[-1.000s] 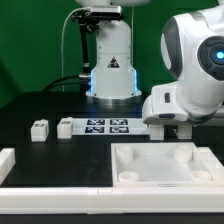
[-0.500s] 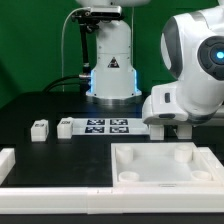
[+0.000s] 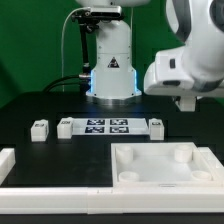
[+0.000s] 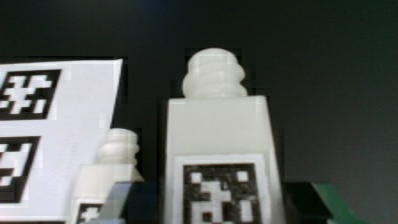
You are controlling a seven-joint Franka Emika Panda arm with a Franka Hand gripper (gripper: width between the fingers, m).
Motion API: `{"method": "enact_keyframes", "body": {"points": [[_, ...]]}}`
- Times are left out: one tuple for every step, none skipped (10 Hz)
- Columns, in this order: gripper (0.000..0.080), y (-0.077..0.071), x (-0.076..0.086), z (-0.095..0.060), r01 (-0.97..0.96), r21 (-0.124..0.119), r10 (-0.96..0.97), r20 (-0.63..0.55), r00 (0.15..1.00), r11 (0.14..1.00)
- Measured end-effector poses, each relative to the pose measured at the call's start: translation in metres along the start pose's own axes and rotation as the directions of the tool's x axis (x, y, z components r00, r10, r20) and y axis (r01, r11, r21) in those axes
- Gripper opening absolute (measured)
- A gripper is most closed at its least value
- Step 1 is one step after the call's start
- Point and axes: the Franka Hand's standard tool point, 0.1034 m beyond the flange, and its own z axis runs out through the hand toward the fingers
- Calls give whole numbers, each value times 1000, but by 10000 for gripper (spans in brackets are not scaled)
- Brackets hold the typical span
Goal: Assemble one leg
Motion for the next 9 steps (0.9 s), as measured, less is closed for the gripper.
{"method": "enact_keyframes", "body": {"points": [[290, -1, 4, 0, 0, 7, 0, -36, 999, 1000], [290, -1, 4, 2, 0, 6, 1, -32, 999, 1000], [290, -3, 10, -1, 1, 14, 0, -81, 997, 1000], [290, -6, 16, -6, 8, 31, -1, -210, 978, 999], [290, -7, 13, -6, 15, 37, -3, -308, 951, 999], [290, -7, 12, -5, 19, 41, -3, -374, 928, 999], [290, -10, 17, -10, 29, 55, 1, -483, 876, 998], [290, -10, 15, -11, 42, 59, -1, -566, 825, 997], [290, -4, 17, -22, 64, 41, -25, -624, 781, 997]]}}
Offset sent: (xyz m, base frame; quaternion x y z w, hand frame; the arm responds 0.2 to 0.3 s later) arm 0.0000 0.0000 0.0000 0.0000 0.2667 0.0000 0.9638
